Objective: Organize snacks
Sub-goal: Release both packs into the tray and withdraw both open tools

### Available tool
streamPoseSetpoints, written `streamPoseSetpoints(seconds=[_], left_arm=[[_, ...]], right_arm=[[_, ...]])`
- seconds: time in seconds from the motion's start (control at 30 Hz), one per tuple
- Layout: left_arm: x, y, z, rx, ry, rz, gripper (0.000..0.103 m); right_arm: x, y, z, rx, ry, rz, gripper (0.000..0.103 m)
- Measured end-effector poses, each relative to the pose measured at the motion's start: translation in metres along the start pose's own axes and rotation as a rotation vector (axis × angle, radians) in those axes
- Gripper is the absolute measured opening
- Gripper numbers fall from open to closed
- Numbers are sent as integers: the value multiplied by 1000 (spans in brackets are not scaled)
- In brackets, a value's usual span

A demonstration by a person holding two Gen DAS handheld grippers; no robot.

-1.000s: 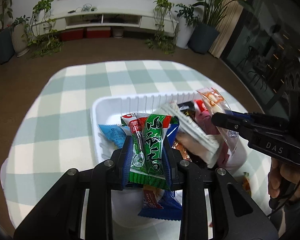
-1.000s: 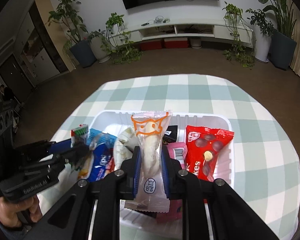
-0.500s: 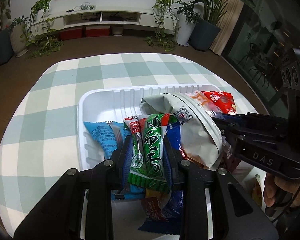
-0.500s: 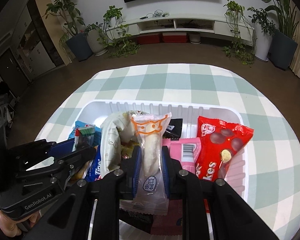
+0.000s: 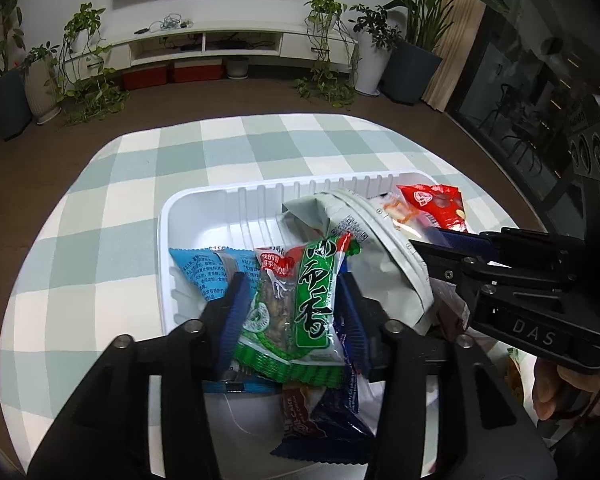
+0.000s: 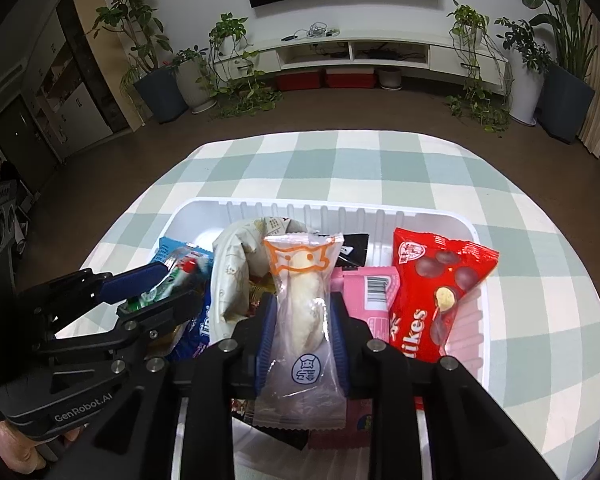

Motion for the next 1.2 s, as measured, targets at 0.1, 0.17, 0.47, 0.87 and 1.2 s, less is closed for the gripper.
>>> streamPoseSetpoints(seconds=[0.1,0.17,0.47,0.87,1.2], left_arm=[[4,0,2,-4,-4,6,48],[7,0,2,-2,-7,9,48],[44,11,10,8,-34,79,69],[126,47,40,-4,-97,229,99],[161,89,65,-17,-115,219,100]], right_arm=[[7,0,-1,3,3,12,33],[11,0,-2,8,6,18,34],[41,8,1,-24,12,69,52],[129,56,11,-149,6,202,83],[168,119,4,-200,17,230,87]])
Point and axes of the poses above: each gripper's, at about its wrist camera, not at the fingertips, and x roughly against the way its jaws point, z to its right, y to its underside, the point moved 3 cm from there along -x, roughly the way its jaws point, and after that the axes turned 15 degrees about x, right-handed, at the moved point
